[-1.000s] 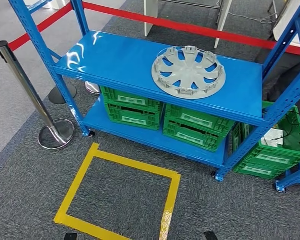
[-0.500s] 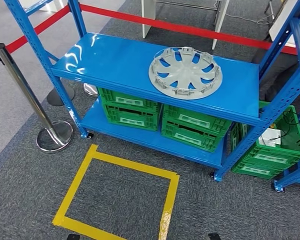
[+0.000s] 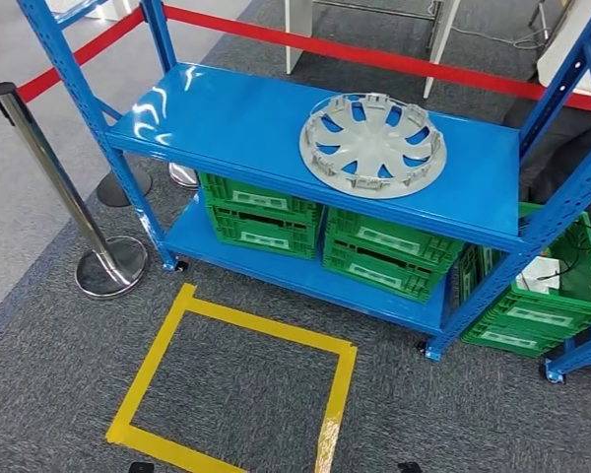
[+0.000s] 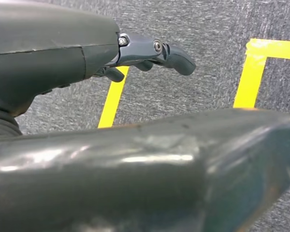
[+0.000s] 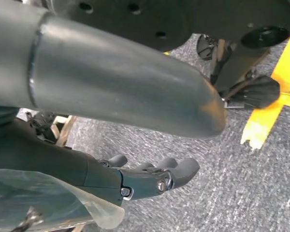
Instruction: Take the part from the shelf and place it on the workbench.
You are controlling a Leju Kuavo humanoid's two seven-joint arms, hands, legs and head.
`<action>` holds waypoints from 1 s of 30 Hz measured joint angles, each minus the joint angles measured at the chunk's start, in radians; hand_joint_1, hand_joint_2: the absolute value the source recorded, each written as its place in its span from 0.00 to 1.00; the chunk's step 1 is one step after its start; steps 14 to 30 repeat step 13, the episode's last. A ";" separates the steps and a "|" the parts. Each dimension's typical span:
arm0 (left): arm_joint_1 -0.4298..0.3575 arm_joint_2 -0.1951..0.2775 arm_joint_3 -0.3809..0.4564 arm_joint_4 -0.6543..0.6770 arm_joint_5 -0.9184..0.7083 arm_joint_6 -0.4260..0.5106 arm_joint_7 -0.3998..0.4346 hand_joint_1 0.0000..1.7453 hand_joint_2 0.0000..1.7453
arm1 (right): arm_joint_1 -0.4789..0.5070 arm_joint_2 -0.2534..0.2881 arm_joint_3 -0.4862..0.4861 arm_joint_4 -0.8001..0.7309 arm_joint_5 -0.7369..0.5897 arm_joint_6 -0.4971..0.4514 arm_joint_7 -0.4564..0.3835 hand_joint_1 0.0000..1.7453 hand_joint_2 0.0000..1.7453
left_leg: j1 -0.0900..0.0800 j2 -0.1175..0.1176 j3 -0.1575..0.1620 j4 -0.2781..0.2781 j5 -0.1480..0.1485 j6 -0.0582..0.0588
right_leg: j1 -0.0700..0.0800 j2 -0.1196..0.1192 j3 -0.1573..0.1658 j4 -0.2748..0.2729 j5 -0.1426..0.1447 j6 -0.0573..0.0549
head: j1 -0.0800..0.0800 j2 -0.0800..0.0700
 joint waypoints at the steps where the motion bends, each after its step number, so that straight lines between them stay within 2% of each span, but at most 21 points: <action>1: 0.000 0.000 0.001 0.000 0.000 0.000 0.000 0.00 0.00 | 0.001 0.001 0.000 0.000 0.002 0.000 -0.001 0.00 0.00 | -0.001 0.000 0.000 0.001 0.000 -0.004 | 0.001 0.001 0.003 -0.003 -0.002 -0.006 | -0.001 0.000; 3: 0.000 0.001 0.001 0.000 0.000 0.000 0.000 0.00 0.00 | 0.003 0.002 0.000 0.000 0.005 0.000 -0.001 0.00 0.00 | 0.001 0.000 -0.001 0.008 -0.009 -0.013 | 0.000 0.000 0.005 -0.004 -0.001 -0.018 | -0.002 0.000; 4: 0.000 0.002 0.001 0.000 0.000 0.000 0.000 0.00 0.00 | 0.003 0.002 0.000 0.000 0.006 0.000 -0.001 0.00 0.00 | 0.002 0.000 -0.010 0.031 -0.025 -0.018 | -0.002 0.000 0.008 -0.007 -0.001 -0.025 | -0.002 0.000; 5: 0.000 0.002 0.001 0.000 0.000 0.000 0.000 0.00 0.00 | 0.002 0.002 0.000 0.000 0.006 0.000 -0.001 0.00 0.00 | 0.003 0.000 -0.029 0.075 -0.051 -0.023 | -0.003 -0.001 0.010 -0.009 -0.001 -0.030 | -0.004 0.000; 7: 0.001 0.003 0.002 0.000 0.000 0.000 0.000 0.00 0.00 | 0.001 0.002 0.000 0.000 0.008 0.000 -0.001 0.00 0.00 | 0.003 0.000 -0.094 0.213 -0.112 -0.028 | -0.001 -0.002 0.013 -0.009 -0.004 -0.038 | -0.005 0.000; 8: 0.002 0.003 0.003 0.000 0.001 0.000 0.000 0.00 0.00 | 0.001 0.002 0.000 0.000 0.010 -0.001 -0.001 0.00 0.00 | 0.003 0.000 -0.123 0.271 -0.129 -0.029 | 0.000 -0.002 0.015 -0.009 -0.005 -0.040 | -0.005 0.000; 9: 0.004 0.004 0.005 0.000 0.001 0.000 -0.001 0.00 0.00 | 0.002 0.002 0.000 0.000 0.012 -0.001 -0.001 0.00 0.00 | 0.003 0.000 -0.140 0.299 -0.127 -0.028 | 0.001 -0.001 0.018 -0.009 -0.007 -0.042 | -0.005 0.000; 10: 0.005 0.004 0.006 0.000 0.001 0.000 -0.002 0.00 0.00 | 0.002 0.002 0.000 0.000 0.015 -0.002 -0.001 0.00 0.00 | 0.003 0.000 -0.138 0.285 -0.105 -0.026 | 0.002 -0.001 0.022 -0.009 -0.009 -0.042 | -0.005 0.000; 12: 0.005 0.006 0.009 0.000 0.002 0.000 -0.004 0.00 0.00 | 0.002 0.004 0.001 0.000 0.018 -0.003 -0.001 0.00 0.00 | 0.001 0.001 -0.089 0.163 -0.026 -0.015 | 0.004 0.000 0.029 -0.009 -0.014 -0.041 | -0.005 0.000; 13: 0.005 0.007 0.010 0.000 0.002 0.000 -0.004 0.00 0.00 | 0.002 0.005 0.002 0.000 0.019 -0.003 -0.001 0.00 0.00 | 0.000 0.001 -0.072 0.123 -0.003 -0.011 | 0.005 0.000 0.032 -0.009 -0.015 -0.040 | -0.005 0.000; 30: 0.005 0.007 0.010 0.000 0.002 0.000 -0.004 0.00 0.00 | 0.002 0.005 0.002 0.000 0.019 -0.003 -0.001 0.00 0.00 | 0.000 0.001 -0.072 0.123 -0.003 -0.011 | 0.005 0.000 0.032 -0.009 -0.015 -0.040 | -0.005 0.000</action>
